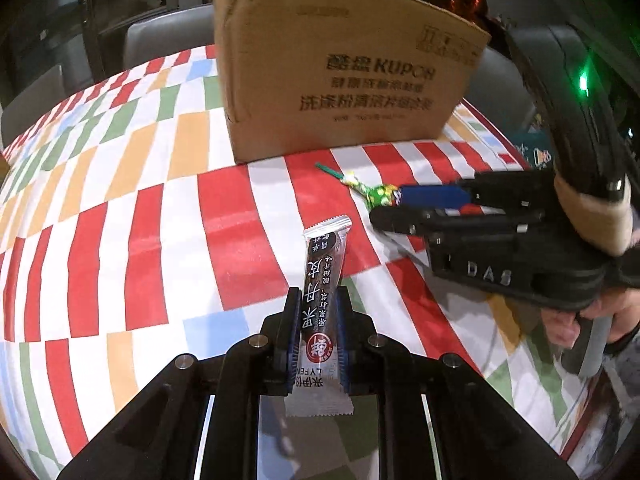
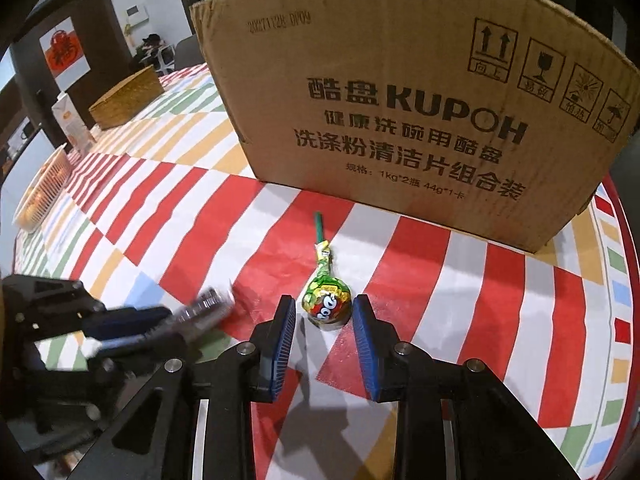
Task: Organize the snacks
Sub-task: 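Grasp the dark stick pack with left tool while right tool grasps the green lollipop, then carry stick pack and lollipop over the box and open both tools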
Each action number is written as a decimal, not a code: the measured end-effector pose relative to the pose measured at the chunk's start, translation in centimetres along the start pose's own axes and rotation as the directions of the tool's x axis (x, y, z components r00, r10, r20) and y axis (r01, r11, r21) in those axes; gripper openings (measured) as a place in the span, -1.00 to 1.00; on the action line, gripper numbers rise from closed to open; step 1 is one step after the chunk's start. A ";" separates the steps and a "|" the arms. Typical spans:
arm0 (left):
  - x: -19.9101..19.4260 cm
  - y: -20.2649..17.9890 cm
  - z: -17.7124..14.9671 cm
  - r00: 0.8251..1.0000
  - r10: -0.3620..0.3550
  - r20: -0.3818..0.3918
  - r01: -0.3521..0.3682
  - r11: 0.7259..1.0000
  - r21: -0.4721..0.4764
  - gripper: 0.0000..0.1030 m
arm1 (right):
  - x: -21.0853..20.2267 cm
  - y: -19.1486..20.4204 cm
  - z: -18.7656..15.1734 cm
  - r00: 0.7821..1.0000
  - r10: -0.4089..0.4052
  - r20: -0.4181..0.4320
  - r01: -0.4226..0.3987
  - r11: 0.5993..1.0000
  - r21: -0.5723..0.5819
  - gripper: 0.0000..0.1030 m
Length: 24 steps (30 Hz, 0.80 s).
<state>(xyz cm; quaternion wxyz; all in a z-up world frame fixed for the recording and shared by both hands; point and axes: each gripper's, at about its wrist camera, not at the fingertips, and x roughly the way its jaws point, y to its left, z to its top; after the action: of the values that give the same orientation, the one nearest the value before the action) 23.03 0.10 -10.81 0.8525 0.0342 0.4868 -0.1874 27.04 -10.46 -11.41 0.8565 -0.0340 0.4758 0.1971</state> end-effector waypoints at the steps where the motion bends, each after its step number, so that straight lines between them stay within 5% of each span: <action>1: -0.1 0.0 0.1 1.000 0.002 0.007 -0.002 1.000 -0.002 -0.67 | 0.1 -0.1 0.0 1.000 0.000 -0.002 0.000 1.000 0.000 -0.41; 10: -1.7 0.0 0.7 0.998 0.005 0.069 -0.001 0.998 -0.057 -0.67 | -1.4 -0.4 -0.6 0.999 -0.008 0.042 0.007 1.000 0.019 -0.48; 24: -7.3 -2.7 1.9 0.974 0.008 0.226 0.004 0.999 -0.054 -0.67 | -10.4 -0.1 -1.4 0.973 -0.035 0.229 0.024 0.998 0.049 -0.48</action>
<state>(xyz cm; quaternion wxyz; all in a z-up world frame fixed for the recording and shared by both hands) 20.32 -0.75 -3.28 0.9031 -0.0099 0.3915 -0.1761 21.11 -14.10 -3.54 0.9092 0.0016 0.3773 0.1758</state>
